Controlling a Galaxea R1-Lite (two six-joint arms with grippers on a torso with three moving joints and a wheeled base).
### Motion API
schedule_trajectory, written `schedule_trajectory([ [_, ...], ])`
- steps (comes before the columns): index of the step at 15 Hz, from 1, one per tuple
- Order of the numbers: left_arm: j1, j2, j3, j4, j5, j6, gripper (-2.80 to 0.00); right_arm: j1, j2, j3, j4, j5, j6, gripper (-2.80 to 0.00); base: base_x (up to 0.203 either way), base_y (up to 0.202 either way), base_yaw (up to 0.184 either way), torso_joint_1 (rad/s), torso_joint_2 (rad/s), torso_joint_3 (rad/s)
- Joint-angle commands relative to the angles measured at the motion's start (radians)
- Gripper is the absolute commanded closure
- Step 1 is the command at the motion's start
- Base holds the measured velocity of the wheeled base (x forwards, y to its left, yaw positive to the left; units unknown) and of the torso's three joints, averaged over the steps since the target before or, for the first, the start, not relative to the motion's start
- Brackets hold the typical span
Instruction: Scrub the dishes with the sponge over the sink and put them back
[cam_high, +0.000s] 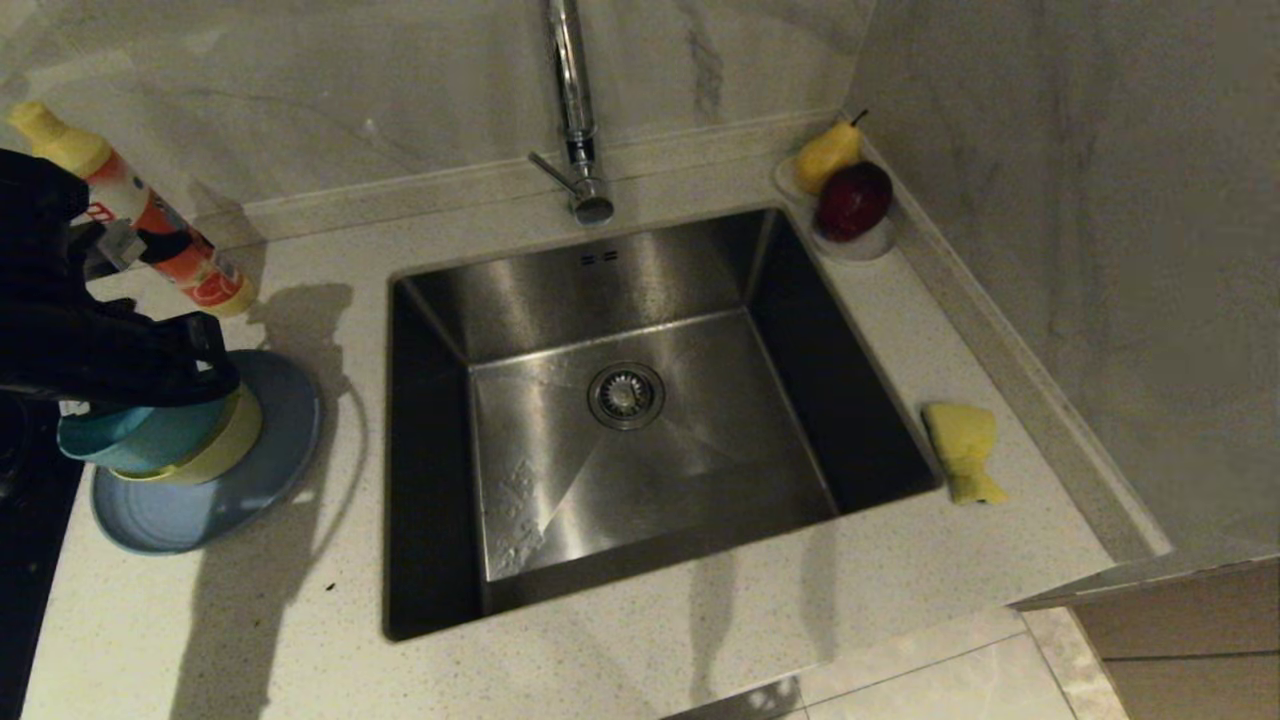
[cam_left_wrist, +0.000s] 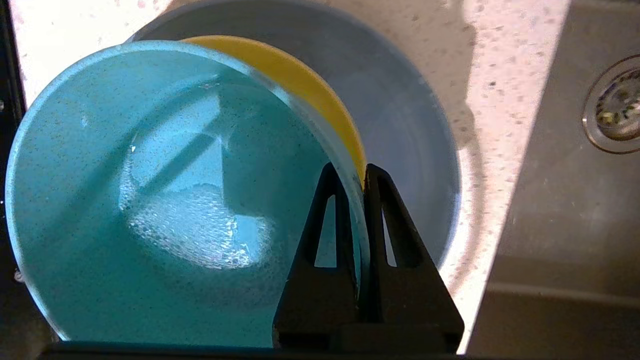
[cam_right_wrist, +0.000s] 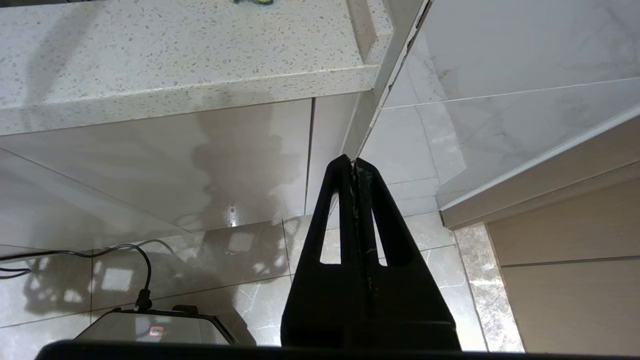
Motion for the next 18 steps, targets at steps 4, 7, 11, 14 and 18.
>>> schedule_trajectory([
  [4,0.0,0.002,-0.011,0.001,0.023,0.003,0.0,0.0,-0.002,0.0,0.0,0.0,-0.001,0.0,0.0,0.0,0.0,0.0,0.0,0.0],
  [7,0.0,-0.001,-0.011,-0.001,0.023,0.004,-1.53,0.0,-0.002,0.0,0.0,0.0,-0.001,0.0,0.0,0.0,0.0,0.0,0.0,0.0],
  [11,0.0,-0.005,-0.007,0.001,0.02,0.004,-2.8,0.0,-0.002,0.0,0.0,0.0,-0.001,0.0,0.0,0.0,0.0,0.0,0.0,0.0],
  [14,0.001,-0.007,-0.026,-0.001,0.018,-0.007,-2.8,0.0,-0.002,0.0,0.0,0.0,-0.001,0.0,0.0,0.0,0.0,0.0,0.0,0.0],
  [18,0.0,-0.071,-0.112,0.011,0.009,-0.084,-2.8,0.0,-0.002,0.0,0.0,0.0,-0.001,0.0,0.0,0.0,0.0,0.0,0.0,0.0],
])
